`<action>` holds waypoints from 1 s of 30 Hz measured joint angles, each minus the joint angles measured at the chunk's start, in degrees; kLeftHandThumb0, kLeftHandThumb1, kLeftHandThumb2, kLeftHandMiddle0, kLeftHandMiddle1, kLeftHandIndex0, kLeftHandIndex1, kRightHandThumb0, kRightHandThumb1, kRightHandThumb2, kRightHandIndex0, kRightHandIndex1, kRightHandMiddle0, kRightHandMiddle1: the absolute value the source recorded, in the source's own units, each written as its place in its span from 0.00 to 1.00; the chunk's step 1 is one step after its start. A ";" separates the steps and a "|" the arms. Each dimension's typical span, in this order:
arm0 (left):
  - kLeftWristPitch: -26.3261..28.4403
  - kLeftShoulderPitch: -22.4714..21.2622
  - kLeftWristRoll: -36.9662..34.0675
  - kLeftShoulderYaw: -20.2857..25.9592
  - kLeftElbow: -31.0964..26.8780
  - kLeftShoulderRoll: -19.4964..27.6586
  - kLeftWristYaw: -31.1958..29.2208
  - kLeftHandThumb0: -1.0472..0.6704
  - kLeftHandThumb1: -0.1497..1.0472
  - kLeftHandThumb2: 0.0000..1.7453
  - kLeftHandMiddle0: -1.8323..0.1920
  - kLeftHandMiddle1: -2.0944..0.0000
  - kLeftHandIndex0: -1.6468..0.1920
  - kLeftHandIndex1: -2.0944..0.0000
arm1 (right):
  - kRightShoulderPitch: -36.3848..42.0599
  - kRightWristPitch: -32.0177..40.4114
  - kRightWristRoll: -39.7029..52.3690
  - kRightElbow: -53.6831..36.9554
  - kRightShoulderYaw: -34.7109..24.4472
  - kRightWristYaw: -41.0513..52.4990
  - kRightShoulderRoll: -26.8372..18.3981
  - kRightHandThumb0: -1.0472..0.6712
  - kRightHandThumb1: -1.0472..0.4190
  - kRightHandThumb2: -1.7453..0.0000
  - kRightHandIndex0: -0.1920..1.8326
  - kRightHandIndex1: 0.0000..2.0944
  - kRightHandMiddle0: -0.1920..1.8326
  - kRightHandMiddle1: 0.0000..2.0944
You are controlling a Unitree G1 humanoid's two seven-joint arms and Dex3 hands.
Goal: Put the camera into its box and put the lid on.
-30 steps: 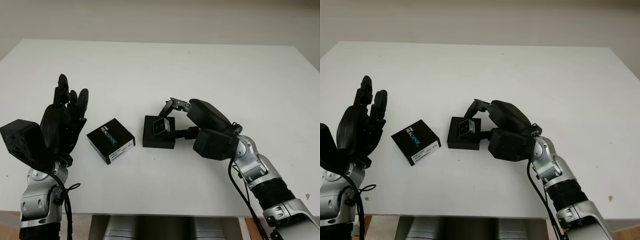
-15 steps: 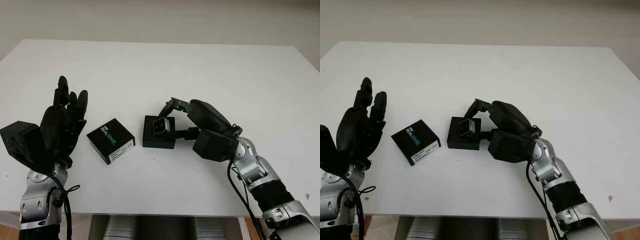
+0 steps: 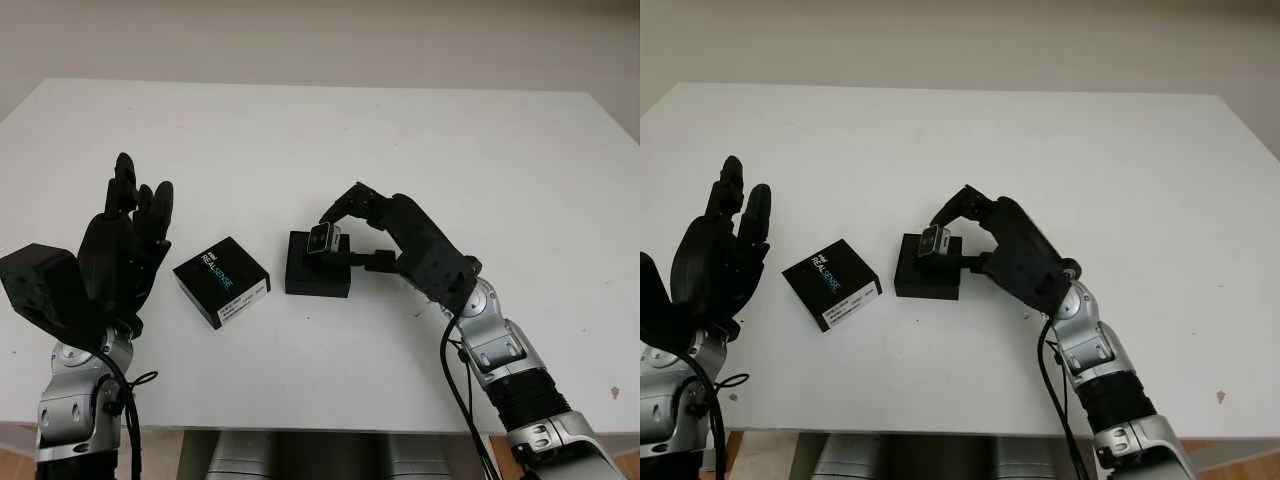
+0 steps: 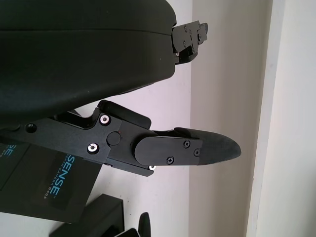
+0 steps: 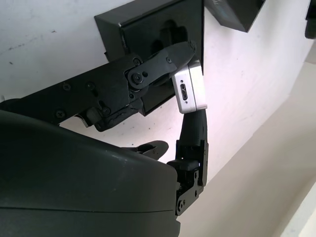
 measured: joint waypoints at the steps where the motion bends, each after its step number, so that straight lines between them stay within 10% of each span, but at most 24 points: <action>1: 0.00 0.00 0.02 -0.01 0.00 0.02 0.00 0.21 1.00 0.21 1.00 1.00 1.00 1.00 | 0.07 0.48 0.37 -0.08 -0.18 0.09 0.18 0.35 0.07 0.97 0.30 0.03 0.26 0.78; 13: 1.08 -0.11 0.03 -0.01 -0.04 0.11 0.19 0.20 1.00 0.18 1.00 1.00 1.00 1.00 | 0.86 13.45 8.91 -4.77 -3.39 5.99 2.35 0.37 0.06 0.97 0.27 0.01 0.24 0.77; 30: 2.57 -0.58 -0.23 0.35 -0.85 0.13 0.57 0.20 1.00 0.17 1.00 1.00 1.00 0.99 | -1.04 13.25 11.94 -1.50 -3.65 10.42 2.52 0.35 0.07 0.97 0.25 0.01 0.27 0.78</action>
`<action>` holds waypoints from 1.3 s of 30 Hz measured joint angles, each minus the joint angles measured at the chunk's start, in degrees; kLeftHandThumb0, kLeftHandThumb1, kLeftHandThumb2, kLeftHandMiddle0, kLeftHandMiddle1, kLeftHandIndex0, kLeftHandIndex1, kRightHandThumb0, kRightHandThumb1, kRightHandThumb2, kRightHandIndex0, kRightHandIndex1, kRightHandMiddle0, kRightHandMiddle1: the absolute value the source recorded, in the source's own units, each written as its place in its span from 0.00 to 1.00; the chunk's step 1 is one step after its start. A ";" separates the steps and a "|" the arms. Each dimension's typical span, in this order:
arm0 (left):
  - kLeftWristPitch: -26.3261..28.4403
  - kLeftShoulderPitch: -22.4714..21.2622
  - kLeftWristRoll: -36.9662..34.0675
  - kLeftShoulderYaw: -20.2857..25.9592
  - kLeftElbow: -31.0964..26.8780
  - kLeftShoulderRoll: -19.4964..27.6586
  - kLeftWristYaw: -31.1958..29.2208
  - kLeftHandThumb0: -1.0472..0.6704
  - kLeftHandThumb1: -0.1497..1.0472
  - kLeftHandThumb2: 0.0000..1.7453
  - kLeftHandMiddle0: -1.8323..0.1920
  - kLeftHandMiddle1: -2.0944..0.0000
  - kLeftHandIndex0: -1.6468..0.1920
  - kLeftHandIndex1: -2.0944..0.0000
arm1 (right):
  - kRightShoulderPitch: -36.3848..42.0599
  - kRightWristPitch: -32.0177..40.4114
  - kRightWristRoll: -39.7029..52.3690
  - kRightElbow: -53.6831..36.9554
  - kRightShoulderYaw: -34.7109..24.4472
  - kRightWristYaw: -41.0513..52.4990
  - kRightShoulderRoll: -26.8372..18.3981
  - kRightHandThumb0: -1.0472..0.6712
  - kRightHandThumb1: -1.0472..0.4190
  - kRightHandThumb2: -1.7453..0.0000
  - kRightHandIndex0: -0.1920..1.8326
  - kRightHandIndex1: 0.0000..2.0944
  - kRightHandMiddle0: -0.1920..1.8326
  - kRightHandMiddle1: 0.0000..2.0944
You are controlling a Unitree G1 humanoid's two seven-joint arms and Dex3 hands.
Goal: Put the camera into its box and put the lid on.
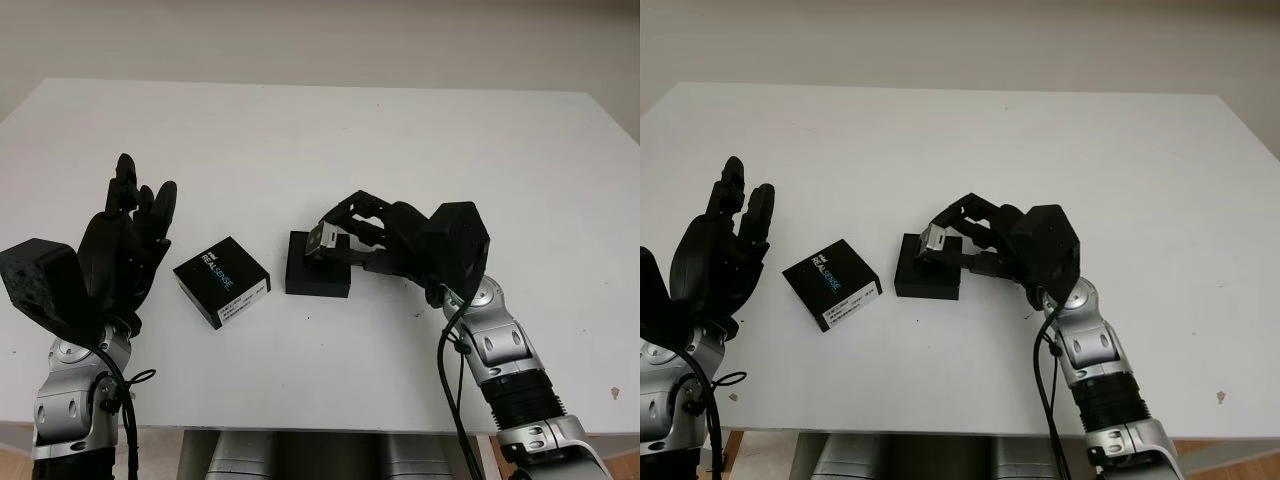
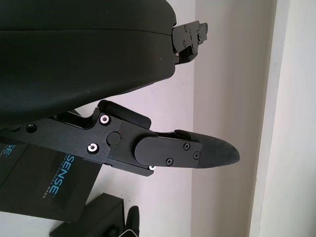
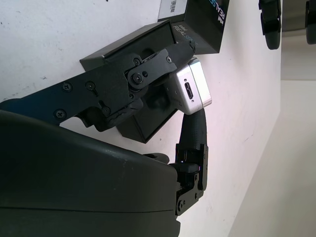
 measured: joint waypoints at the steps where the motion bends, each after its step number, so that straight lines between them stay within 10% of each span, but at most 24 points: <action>1: 0.01 0.00 0.00 0.04 -0.09 0.00 0.03 0.20 1.00 0.17 1.00 1.00 1.00 0.99 | -0.21 -0.29 -0.06 0.41 0.05 0.03 0.00 0.35 0.07 0.97 0.24 0.01 0.27 0.77; 39: 0.29 0.08 0.12 0.43 -0.98 0.00 0.60 0.20 1.00 0.18 1.00 1.00 1.00 1.00 | -2.68 -2.63 -1.73 4.78 1.65 0.46 1.42 0.35 0.07 0.97 0.24 0.03 0.26 0.78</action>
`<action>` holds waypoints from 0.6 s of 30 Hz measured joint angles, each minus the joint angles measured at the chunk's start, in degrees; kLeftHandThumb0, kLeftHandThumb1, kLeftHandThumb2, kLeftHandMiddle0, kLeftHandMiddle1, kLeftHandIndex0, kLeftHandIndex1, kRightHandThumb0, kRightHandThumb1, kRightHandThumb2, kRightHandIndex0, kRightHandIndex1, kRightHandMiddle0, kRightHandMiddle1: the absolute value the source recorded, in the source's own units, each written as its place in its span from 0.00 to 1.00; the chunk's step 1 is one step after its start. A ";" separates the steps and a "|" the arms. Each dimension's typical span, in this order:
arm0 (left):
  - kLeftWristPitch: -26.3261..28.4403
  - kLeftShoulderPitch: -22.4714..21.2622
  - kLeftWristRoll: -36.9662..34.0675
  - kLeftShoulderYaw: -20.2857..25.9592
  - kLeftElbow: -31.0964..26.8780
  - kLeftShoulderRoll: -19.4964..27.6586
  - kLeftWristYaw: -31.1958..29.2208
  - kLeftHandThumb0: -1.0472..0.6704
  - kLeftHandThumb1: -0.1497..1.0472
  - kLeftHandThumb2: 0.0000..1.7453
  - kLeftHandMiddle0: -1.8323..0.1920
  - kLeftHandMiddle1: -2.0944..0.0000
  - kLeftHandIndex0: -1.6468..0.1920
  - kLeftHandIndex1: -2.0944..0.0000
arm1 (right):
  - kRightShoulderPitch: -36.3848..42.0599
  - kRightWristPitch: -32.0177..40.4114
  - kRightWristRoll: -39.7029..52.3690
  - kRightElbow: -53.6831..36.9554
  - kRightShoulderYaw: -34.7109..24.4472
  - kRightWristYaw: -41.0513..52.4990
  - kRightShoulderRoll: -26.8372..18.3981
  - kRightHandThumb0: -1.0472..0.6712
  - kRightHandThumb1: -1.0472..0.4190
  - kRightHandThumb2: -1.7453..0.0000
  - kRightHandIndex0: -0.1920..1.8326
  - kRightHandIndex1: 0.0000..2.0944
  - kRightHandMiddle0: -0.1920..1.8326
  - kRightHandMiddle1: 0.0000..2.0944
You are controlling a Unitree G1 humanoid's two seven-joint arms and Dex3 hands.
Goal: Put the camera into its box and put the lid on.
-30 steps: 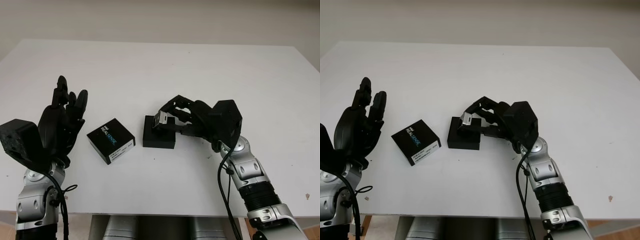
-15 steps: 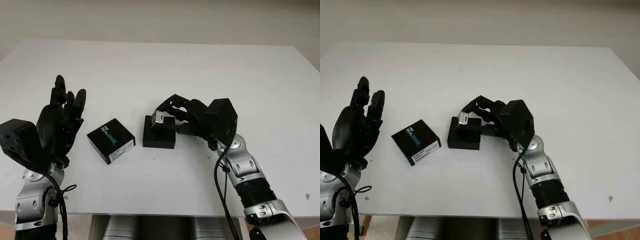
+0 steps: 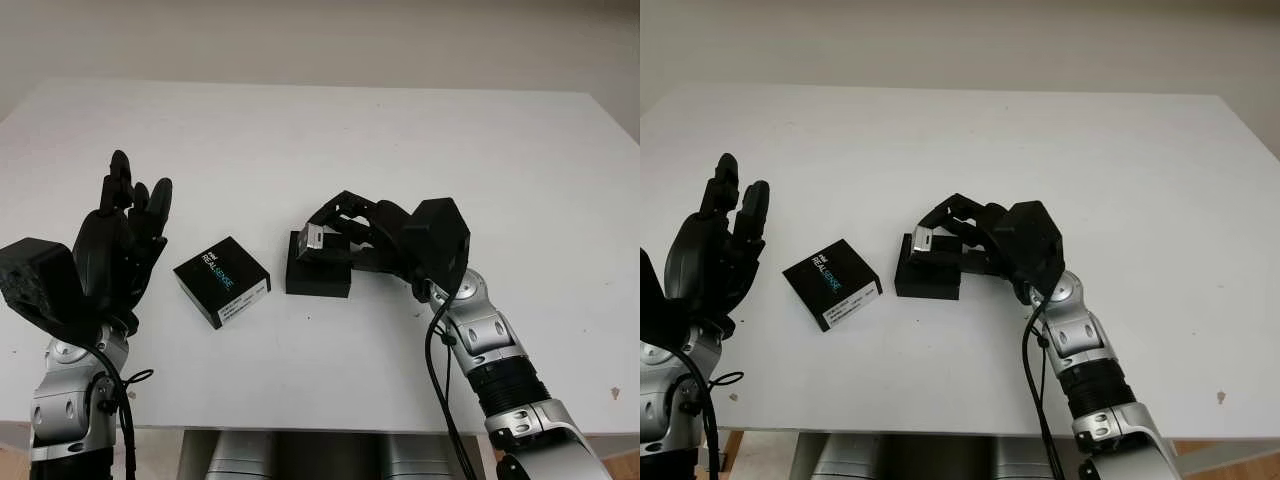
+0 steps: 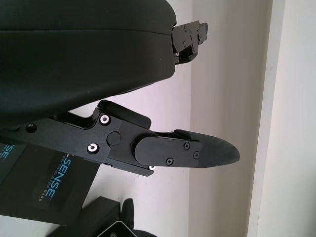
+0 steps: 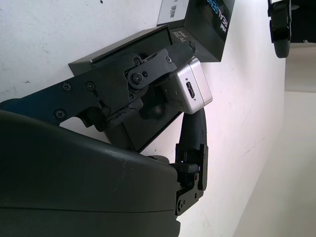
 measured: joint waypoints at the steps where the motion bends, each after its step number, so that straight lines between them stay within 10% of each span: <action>1: 0.00 0.00 0.01 0.00 0.00 0.00 -0.04 0.20 1.00 0.18 1.00 1.00 1.00 1.00 | 0.00 -0.24 -0.17 0.00 0.13 0.02 -0.05 0.35 0.07 0.97 0.24 0.03 0.26 0.78; 18: -0.05 0.61 -0.08 0.05 -0.49 0.00 -0.33 0.20 1.00 0.17 1.00 1.00 1.00 0.99 | 1.05 -3.87 -3.05 0.44 0.73 0.46 -1.86 0.36 0.07 0.97 0.24 0.03 0.26 0.79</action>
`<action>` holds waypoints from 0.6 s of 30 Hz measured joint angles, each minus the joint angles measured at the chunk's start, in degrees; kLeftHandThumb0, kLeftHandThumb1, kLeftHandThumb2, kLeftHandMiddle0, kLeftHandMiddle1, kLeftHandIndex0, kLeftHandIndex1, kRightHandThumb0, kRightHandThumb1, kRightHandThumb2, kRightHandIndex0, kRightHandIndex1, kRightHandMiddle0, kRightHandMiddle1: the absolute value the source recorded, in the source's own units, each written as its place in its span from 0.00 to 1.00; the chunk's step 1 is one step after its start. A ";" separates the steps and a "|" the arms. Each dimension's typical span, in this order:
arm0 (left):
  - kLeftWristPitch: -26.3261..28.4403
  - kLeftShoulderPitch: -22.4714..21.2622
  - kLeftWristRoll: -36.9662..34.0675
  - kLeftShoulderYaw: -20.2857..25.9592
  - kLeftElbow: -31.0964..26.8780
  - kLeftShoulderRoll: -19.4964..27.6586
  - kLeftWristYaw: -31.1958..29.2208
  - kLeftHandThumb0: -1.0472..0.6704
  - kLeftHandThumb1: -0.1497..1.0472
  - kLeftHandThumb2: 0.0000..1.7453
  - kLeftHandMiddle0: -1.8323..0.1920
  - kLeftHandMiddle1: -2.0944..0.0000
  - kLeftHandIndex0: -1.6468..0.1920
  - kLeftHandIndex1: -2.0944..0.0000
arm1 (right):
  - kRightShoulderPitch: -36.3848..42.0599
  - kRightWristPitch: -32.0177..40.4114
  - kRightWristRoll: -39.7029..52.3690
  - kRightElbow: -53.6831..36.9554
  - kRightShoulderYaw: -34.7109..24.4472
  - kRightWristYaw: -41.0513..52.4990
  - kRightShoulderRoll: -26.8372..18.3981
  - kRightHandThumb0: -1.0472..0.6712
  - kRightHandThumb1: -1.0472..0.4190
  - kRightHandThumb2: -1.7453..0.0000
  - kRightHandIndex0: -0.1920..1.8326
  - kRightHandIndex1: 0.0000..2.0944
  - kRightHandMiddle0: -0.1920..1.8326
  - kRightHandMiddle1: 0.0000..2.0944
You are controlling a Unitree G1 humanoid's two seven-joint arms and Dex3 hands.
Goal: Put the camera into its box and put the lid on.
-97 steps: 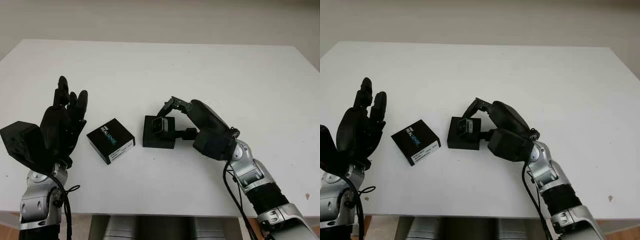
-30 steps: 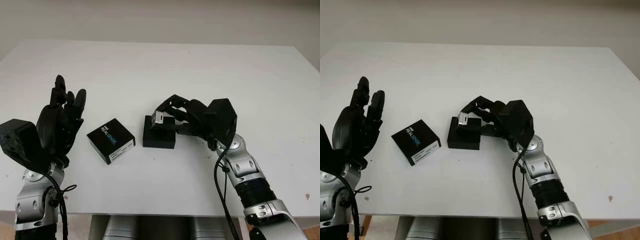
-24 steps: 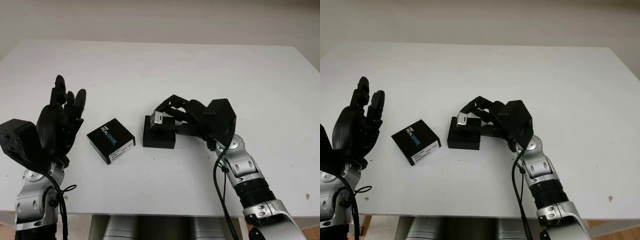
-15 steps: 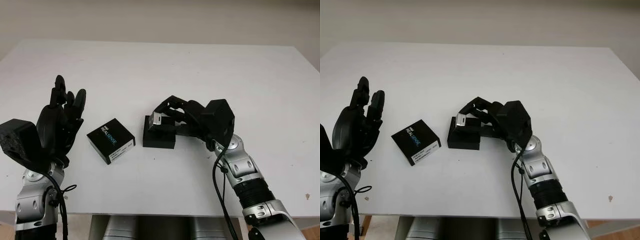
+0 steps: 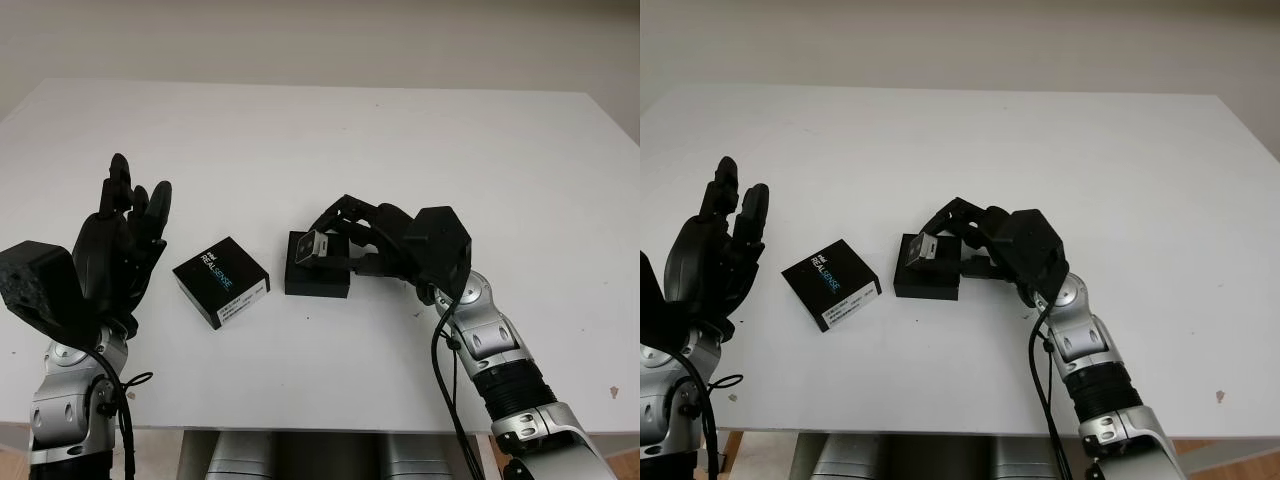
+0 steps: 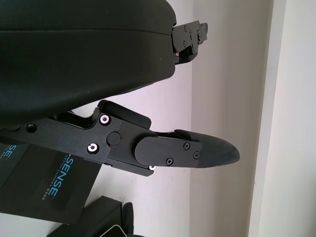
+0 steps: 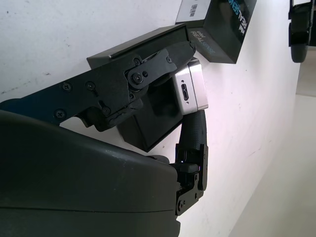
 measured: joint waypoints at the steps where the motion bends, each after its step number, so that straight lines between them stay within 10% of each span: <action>1: 0.03 0.00 0.00 0.01 -0.05 0.00 0.03 0.20 1.00 0.17 1.00 1.00 1.00 0.99 | 0.10 -0.36 -0.35 0.07 0.05 -0.12 -0.08 0.36 0.07 0.97 0.24 0.03 0.26 0.78; 18: 0.39 0.03 0.08 -0.01 -0.61 0.00 0.22 0.20 1.00 0.18 1.00 1.00 1.00 0.99 | 1.77 -2.97 -6.54 -1.39 2.71 -3.72 -1.51 0.36 0.07 0.97 0.25 0.03 0.26 0.75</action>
